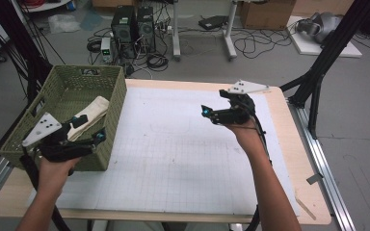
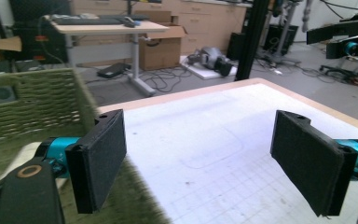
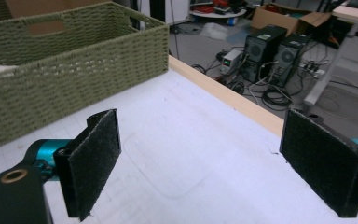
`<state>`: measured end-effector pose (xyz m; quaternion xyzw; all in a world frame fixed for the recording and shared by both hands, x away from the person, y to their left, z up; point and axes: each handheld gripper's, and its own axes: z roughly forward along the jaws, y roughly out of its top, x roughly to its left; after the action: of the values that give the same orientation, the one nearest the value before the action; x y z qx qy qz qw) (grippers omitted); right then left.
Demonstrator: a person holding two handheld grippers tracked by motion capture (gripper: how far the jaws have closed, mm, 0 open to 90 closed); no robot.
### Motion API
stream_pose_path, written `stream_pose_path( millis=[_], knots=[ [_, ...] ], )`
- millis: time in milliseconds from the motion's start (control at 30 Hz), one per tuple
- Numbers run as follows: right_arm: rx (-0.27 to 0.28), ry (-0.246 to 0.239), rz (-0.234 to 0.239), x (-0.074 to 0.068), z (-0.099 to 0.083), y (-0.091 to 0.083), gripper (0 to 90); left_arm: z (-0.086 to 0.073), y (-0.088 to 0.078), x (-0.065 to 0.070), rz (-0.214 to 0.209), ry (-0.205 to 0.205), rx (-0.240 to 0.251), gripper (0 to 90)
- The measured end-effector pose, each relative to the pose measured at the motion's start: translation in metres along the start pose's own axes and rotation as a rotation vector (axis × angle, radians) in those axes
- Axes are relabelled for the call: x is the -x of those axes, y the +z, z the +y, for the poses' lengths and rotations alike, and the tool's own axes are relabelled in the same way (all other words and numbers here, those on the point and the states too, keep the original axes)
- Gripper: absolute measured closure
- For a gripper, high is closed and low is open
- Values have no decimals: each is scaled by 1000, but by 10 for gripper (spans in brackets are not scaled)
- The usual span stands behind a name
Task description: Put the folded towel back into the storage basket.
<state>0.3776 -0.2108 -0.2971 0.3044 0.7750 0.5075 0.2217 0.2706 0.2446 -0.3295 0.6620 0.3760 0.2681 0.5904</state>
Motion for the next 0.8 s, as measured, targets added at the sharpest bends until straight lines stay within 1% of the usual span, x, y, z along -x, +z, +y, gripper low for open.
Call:
stream_pose_path(
  millis=[100,167,267,367,433,533,633,700,767,800],
  knots=[
    [-2,14,-7,-1,-18,-13,117,-4,10,9,-26,0,-1,187],
    [-4,17,-20,-3,-31,-22,117,-8,15,15,-42,0,-2,187],
    [-9,21,-50,-7,-50,-38,117,-13,25,26,-72,7,1,188],
    [1,36,-77,-10,-69,-55,117,-17,32,34,-98,17,-9,189],
    [-7,50,-96,-11,-83,-65,116,-21,38,40,-113,18,-9,189],
    [-13,66,-129,-11,-102,-79,116,-27,46,49,-144,32,-24,189],
    [-19,86,-151,-13,-117,-89,116,-34,54,56,-165,37,-30,189],
    [-29,79,-171,-14,-124,-92,116,-39,58,60,-180,39,-35,191],
    [-26,65,-188,-14,-130,-96,116,-45,62,63,-189,45,-40,194],
    [-25,72,-191,-15,-133,-98,115,-49,65,65,-192,50,-43,195]
  ],
)
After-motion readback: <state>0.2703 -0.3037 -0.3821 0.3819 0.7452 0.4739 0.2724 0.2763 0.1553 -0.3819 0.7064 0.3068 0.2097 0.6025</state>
